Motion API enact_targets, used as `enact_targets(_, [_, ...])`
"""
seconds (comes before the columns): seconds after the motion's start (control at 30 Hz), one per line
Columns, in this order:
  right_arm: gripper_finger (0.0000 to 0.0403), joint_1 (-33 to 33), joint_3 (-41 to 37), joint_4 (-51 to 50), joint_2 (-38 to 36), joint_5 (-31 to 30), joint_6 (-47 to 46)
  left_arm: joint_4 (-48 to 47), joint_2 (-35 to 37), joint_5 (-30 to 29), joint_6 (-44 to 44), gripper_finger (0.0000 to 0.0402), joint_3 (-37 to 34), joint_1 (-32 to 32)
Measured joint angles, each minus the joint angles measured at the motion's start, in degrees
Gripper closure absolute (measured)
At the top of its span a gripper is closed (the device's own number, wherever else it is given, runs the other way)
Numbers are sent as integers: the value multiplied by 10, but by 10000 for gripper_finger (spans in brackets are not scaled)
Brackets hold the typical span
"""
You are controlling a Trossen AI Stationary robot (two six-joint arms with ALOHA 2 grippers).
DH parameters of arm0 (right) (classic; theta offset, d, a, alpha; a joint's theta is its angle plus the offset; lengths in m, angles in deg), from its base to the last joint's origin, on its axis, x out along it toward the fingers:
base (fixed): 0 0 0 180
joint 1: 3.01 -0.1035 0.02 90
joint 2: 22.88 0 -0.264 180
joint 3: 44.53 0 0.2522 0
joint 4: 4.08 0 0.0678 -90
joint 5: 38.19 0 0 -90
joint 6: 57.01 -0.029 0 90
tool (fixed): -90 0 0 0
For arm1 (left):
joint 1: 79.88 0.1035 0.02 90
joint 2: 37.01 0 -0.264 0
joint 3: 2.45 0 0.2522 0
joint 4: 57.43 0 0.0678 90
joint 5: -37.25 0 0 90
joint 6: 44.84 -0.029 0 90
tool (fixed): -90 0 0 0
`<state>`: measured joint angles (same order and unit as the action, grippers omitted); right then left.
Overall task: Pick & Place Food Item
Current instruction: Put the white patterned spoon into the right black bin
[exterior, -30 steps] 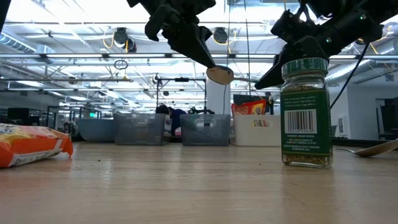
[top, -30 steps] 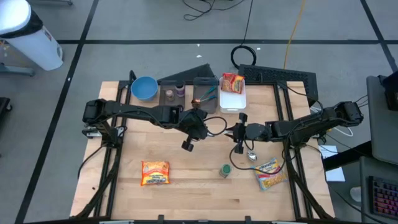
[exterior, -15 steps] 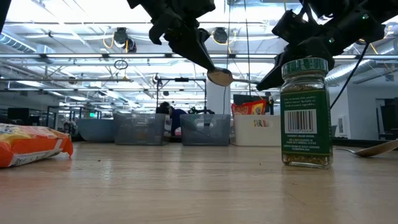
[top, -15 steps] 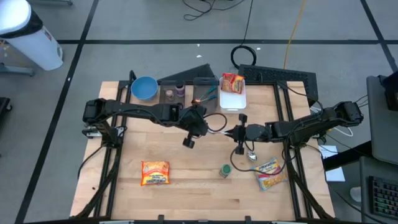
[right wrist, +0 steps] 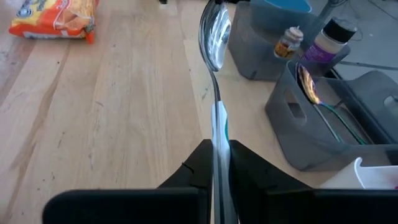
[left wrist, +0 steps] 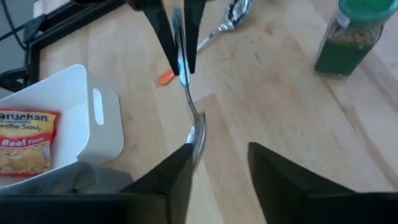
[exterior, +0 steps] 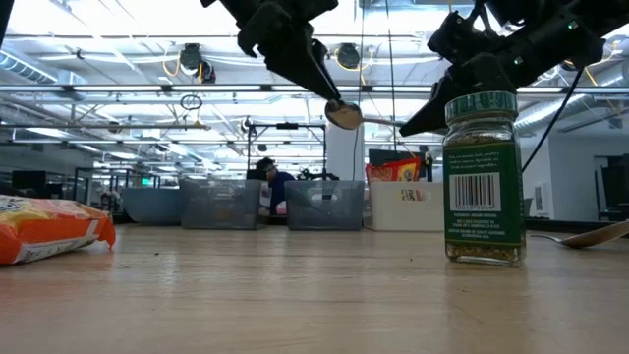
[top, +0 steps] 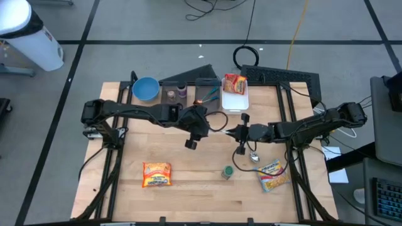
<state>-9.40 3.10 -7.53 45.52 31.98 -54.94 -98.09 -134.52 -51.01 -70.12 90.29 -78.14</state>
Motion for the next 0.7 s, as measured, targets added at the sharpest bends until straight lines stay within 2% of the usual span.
enact_targets(0.2, [382,3,0,11,0,0,6,-13,42,-28,14,177,0,0])
enact_targets(0.43, [382,26,0,34,0,2,8,-37,125,-26,38,156,0,15])
enact_targets(0.6, [382,62,0,84,0,3,9,-47,187,42,68,156,-29,48])
enact_targets(0.7, [382,87,9,82,0,3,22,13,223,90,88,156,-89,70])
